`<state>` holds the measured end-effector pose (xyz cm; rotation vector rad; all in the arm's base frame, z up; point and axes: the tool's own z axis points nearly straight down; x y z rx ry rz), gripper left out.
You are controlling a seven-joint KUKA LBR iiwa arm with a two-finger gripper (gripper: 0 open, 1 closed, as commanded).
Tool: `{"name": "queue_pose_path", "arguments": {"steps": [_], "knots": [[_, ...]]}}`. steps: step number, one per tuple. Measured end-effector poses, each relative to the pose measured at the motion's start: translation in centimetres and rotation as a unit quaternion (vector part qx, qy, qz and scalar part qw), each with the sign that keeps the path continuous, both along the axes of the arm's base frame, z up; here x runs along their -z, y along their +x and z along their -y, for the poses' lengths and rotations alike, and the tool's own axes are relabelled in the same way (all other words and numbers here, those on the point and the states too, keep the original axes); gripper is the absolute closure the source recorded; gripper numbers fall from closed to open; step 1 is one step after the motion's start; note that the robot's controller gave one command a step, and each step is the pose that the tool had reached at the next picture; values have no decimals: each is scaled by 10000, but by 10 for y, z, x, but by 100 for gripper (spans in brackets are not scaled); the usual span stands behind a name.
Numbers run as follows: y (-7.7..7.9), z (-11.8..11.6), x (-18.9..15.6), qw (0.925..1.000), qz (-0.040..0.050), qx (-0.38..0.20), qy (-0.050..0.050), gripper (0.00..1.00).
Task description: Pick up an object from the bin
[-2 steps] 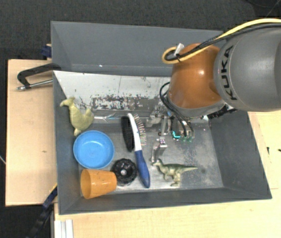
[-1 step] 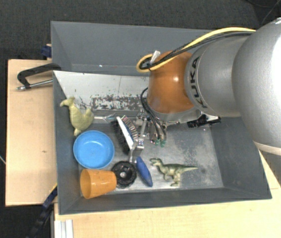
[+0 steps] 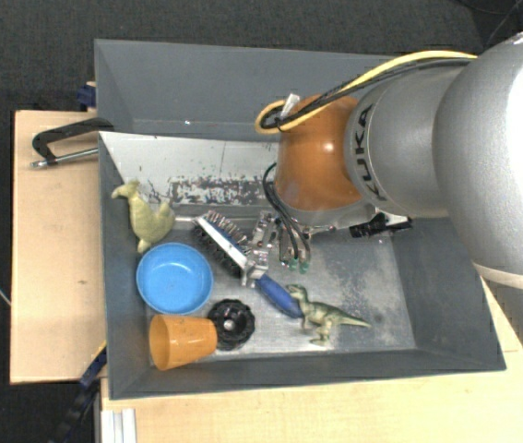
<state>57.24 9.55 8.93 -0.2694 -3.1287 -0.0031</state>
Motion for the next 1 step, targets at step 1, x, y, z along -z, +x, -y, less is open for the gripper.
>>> {"name": "queue_pose_path", "arguments": {"steps": [1], "knots": [[20, 26, -106, 9999, 71, -155, -4, 100]]}}
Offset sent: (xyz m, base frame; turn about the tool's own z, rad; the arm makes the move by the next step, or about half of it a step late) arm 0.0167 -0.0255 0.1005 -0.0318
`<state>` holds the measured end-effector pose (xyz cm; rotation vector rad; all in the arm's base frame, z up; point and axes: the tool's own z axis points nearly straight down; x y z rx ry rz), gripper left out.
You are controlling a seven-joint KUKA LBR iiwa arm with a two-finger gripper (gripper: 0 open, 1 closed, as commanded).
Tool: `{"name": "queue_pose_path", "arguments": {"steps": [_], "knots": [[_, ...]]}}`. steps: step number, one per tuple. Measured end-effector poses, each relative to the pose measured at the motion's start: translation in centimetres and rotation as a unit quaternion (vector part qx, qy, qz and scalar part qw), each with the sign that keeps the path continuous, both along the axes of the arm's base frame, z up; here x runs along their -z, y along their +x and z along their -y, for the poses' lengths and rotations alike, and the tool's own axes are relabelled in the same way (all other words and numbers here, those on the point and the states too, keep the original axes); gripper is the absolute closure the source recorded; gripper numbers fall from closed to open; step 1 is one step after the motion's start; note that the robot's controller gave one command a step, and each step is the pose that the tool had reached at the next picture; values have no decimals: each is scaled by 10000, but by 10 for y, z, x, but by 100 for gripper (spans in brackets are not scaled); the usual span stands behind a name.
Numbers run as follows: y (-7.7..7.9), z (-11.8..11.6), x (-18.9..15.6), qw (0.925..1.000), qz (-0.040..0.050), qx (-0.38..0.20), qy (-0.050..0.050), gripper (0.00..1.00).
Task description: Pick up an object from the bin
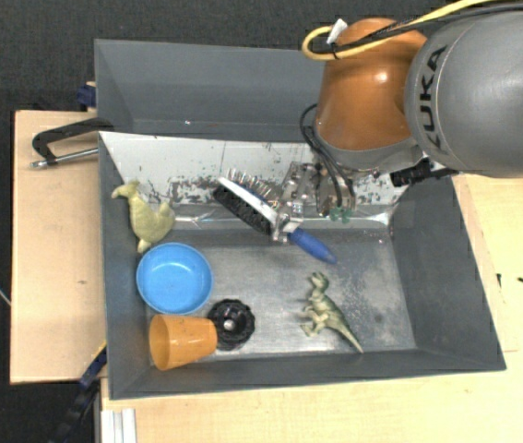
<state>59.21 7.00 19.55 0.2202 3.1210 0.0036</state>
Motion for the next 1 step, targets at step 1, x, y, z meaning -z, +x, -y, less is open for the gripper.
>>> {"name": "queue_pose_path", "arguments": {"steps": [1], "knots": [[-20, 48, -45, 9999, -23, -97, -15, 100]]}}
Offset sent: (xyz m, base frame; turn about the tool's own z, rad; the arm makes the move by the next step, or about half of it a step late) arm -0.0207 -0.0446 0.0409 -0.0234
